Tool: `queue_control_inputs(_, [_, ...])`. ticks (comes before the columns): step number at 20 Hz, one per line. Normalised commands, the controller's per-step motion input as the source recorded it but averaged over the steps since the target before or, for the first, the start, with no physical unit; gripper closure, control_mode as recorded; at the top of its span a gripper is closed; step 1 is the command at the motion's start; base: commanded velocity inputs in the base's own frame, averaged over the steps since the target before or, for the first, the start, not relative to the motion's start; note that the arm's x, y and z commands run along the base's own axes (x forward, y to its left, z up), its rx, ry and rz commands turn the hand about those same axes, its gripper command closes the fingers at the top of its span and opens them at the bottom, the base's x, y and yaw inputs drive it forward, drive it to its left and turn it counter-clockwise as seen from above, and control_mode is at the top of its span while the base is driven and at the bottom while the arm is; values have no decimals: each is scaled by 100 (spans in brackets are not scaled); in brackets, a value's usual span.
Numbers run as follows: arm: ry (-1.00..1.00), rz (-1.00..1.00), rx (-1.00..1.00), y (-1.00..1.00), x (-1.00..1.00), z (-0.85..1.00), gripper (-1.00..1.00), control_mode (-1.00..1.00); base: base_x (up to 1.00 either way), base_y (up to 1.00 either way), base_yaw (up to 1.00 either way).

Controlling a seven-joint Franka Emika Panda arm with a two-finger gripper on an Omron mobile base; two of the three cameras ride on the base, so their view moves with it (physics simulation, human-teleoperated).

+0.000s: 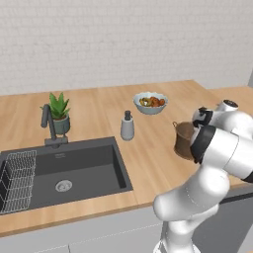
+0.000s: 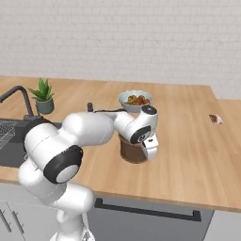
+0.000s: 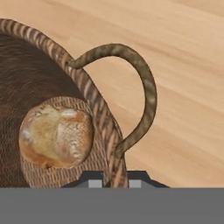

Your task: Open the cabinet, pick up the bread from the cabinet and place it in the basket. Then move the basket to the dining counter.

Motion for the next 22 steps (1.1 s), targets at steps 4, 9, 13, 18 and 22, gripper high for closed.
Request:
queue_control_inputs(4, [0,0,0,0,0,-12,-100,-100,0,0,0])
queue_control_inputs(9, [-9,0,0,1,-21,21,-100,-100,0,0,0])
queue_control_inputs(13, [-18,0,0,18,-44,43,-100,-100,0,0,0])
queue_control_inputs(18, [-14,4,0,45,-51,48,-100,-100,0,0,0])
queue_control_inputs(22, [-7,7,0,61,-44,64,-100,-100,0,0,0])
